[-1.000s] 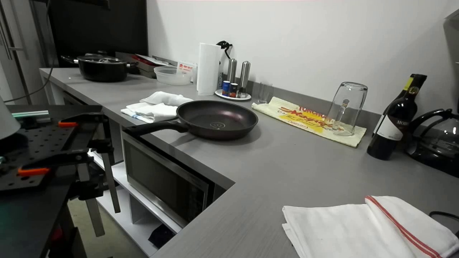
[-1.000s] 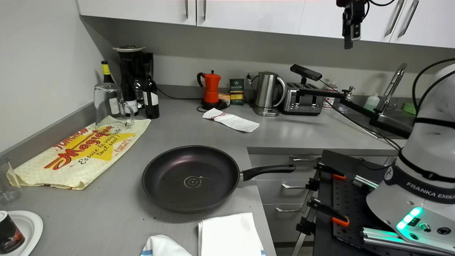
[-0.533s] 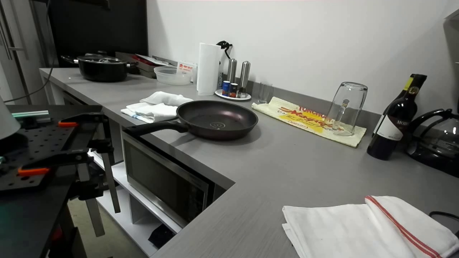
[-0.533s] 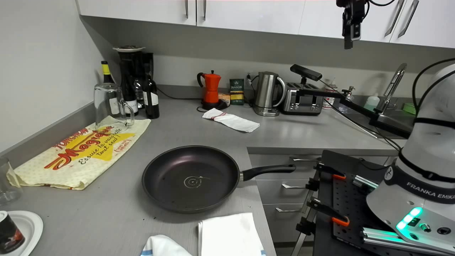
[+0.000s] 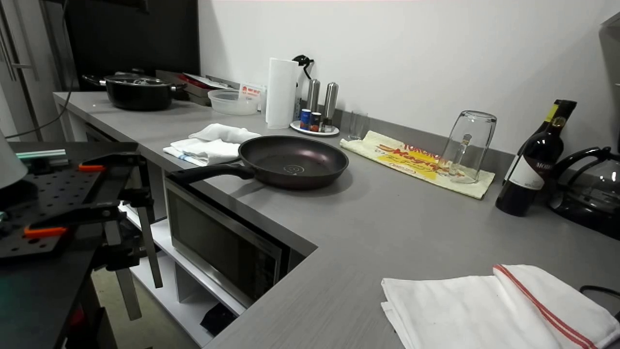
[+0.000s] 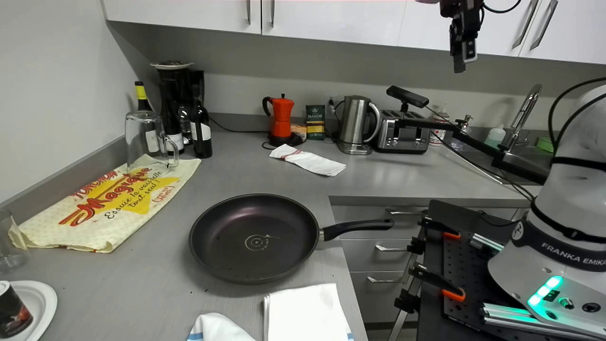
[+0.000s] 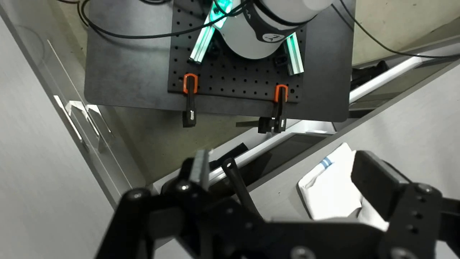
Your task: Use the cloth to wipe the pan
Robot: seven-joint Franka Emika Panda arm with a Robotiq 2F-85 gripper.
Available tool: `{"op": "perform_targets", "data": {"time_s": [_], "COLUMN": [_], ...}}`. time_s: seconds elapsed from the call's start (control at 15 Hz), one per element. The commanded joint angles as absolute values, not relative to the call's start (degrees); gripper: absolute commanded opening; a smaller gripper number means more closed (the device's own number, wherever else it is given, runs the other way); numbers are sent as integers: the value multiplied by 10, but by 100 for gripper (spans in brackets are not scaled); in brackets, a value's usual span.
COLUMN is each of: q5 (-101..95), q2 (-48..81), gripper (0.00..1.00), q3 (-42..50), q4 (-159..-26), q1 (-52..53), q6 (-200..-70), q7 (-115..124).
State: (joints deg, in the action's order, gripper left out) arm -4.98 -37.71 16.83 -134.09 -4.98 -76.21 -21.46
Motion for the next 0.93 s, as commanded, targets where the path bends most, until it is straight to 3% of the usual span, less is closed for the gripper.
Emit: {"op": "perform_targets", "data": {"time_s": [0.0,0.87], "q5": [-17,125], "q2": [-326,-4], "gripper": [100,100], "q3": [135,-12], "q4": [-1347,-1275], "q1": [-29,56], "q6": [-767,-939], "q7": [-191,-153]}}
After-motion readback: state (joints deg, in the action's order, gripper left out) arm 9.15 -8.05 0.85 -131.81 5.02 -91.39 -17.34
